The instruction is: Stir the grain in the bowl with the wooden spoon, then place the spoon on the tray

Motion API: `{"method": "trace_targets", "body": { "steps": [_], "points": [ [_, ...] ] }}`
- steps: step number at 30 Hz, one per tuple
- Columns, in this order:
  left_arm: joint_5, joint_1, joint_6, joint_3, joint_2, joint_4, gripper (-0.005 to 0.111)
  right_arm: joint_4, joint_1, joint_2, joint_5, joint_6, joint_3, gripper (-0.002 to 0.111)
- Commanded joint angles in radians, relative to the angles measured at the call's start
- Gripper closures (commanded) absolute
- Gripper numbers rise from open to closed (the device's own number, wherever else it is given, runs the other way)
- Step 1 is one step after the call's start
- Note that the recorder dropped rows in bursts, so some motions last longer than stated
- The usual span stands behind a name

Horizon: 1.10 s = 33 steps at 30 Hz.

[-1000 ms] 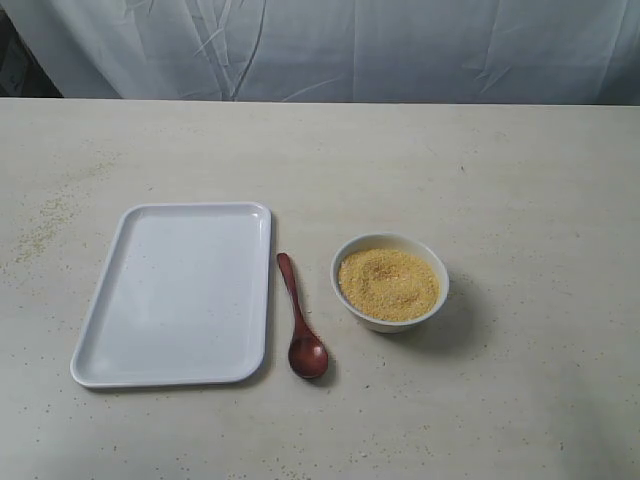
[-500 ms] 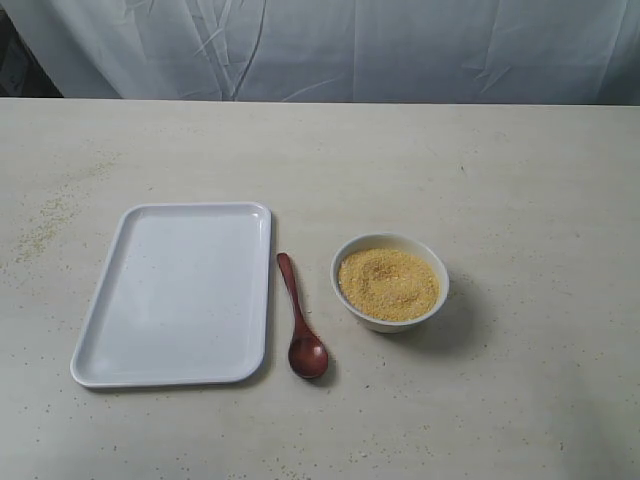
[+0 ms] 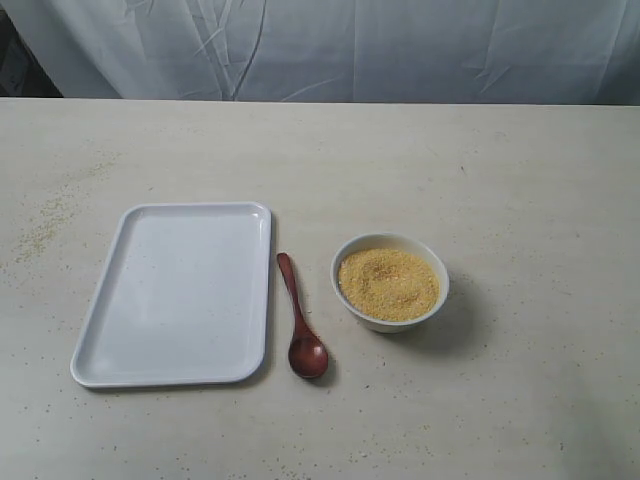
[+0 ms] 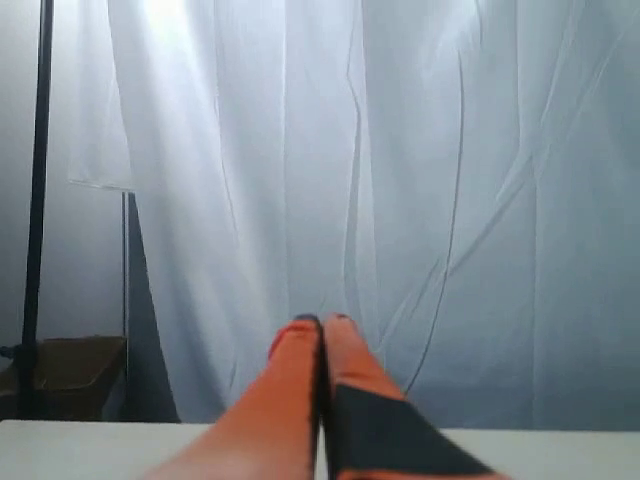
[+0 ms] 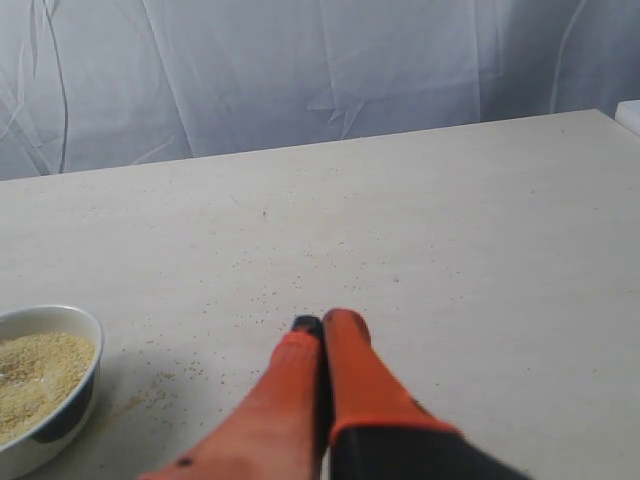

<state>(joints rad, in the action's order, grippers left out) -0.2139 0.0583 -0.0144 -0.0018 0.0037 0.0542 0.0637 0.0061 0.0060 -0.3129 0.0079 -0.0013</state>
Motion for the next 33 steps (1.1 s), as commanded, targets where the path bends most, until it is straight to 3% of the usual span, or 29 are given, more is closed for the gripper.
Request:
{"method": "trace_targets", "body": {
  "steps": [1,5,9,13,16,19,25,33],
  "points": [
    [-0.058,0.004,0.007,0.002,-0.004,0.067,0.107,-0.004,-0.005,-0.006,0.009,-0.008,0.001,0.108],
    [-0.029,0.004,0.008,-0.024,-0.004,0.102,0.107,-0.004,-0.005,-0.006,0.009,-0.008,0.001,0.108],
    [0.2,0.004,-0.043,-0.208,0.05,0.102,0.107,-0.004,-0.005,-0.006,0.009,-0.008,0.001,0.108],
    [0.477,0.004,-0.034,-0.425,0.276,0.076,0.107,-0.004,-0.005,-0.006,0.009,-0.008,0.001,0.108],
    [0.701,0.004,0.065,-0.578,0.476,0.014,0.107,-0.004,-0.005,-0.006,0.009,-0.008,0.001,0.108],
    [0.847,0.004,0.089,-0.636,0.643,0.003,0.107,-0.004,-0.005,-0.006,0.009,-0.008,0.001,0.108],
    [0.827,0.004,0.086,-0.633,0.836,0.078,0.107,-0.004,-0.005,-0.006,0.009,-0.008,0.001,0.108],
    [0.793,0.004,0.093,-0.669,0.929,0.138,0.107,-0.004,-0.005,-0.006,0.009,-0.008,0.001,0.108]
  ]
}}
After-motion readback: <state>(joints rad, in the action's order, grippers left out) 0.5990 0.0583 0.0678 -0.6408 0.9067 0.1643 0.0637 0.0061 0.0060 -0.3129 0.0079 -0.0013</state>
